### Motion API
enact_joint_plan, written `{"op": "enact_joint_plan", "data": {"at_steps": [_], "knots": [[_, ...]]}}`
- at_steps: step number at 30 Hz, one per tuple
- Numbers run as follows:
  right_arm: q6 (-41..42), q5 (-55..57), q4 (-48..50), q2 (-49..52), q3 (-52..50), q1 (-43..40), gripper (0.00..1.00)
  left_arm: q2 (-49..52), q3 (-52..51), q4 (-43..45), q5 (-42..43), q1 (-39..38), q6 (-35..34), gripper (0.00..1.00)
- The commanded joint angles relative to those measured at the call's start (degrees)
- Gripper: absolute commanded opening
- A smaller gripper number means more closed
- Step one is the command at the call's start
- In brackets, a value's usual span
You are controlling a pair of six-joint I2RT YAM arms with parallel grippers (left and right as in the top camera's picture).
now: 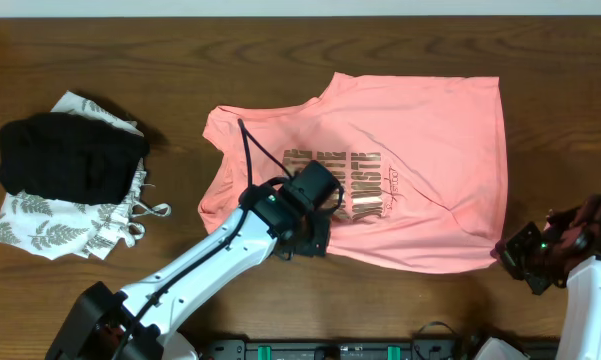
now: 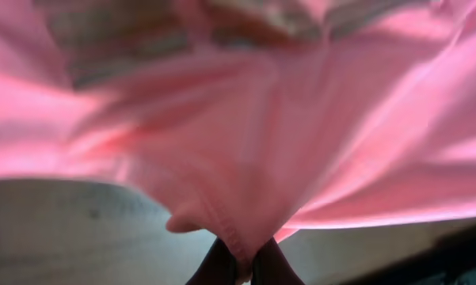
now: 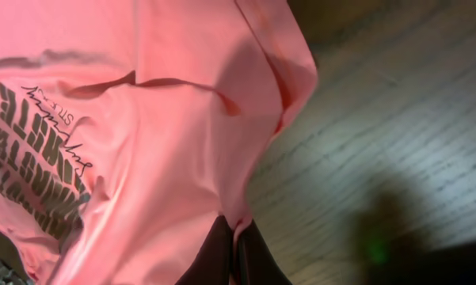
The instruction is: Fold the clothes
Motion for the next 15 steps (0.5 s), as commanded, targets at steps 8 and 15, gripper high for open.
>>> {"op": "enact_joint_plan", "data": {"at_steps": [8,15], "knots": [[-2.7,-5.2,12.3,8.3,1.4,0.5,0.01,-0.3,0.8,8.5,-2.6,5.1,12.5,0.06],[-3.2,-10.3,25.0,10.8,1.4,0.5,0.01,-0.3,0.8,14.8,-2.6,7.0,19.4,0.07]]}}
